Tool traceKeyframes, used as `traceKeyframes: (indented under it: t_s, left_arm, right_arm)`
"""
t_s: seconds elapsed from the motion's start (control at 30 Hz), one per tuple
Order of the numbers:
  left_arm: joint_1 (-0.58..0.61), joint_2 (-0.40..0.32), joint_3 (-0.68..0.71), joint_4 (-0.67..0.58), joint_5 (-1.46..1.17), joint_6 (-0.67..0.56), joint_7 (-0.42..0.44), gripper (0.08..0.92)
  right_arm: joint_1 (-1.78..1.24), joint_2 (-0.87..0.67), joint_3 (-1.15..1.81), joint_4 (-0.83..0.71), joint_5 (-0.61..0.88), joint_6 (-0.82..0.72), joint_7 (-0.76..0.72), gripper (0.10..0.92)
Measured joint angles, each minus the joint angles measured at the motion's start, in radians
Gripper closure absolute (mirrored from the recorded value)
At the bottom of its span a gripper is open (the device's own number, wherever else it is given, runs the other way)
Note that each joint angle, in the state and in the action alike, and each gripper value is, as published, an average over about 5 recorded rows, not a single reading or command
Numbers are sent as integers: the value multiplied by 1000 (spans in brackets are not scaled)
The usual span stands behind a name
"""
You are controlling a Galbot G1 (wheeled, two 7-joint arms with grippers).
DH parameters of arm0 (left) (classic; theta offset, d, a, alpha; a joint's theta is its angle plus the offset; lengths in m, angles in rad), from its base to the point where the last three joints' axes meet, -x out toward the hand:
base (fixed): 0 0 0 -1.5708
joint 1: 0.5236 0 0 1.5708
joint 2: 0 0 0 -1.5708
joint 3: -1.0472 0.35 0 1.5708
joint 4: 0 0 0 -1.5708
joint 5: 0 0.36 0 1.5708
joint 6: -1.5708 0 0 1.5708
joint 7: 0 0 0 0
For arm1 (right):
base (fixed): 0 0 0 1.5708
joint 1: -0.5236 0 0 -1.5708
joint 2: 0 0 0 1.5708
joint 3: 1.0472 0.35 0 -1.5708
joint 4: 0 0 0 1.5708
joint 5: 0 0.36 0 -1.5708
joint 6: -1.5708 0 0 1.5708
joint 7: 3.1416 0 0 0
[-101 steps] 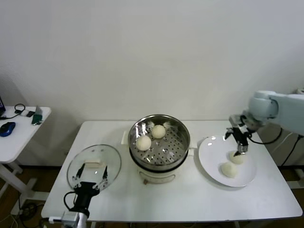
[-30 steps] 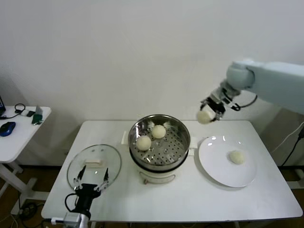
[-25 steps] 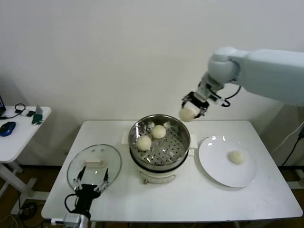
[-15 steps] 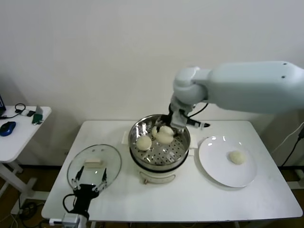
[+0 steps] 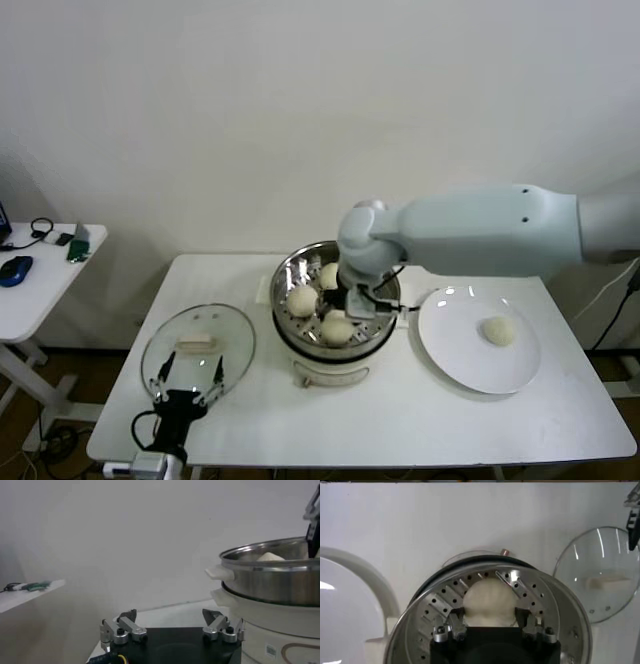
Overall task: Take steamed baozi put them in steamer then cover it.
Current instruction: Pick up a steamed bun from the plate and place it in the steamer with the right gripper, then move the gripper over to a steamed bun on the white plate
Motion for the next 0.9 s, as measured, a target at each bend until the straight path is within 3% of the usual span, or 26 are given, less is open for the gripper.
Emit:
traceKeyframes:
  t_s: [0.13,0.4,0.53,0.9]
  left_arm:
    - [-1,0,0,2,-1,0,-1,177]
    - [-6,0,4,8,-1,1,-1,177]
    - [-7,0,4,8,-1,3,0,177]
    - [-9,10,0,7,-6,6,3,177]
  right_arm:
    - [-24,13,2,-16,-15,1,3,339]
    - [-40,22,11,-29,-18,6,1,216]
    - [-24,7,13,-30,8,12,-16,204]
    - [160,-129,-83,-142,306,-37,-168,203]
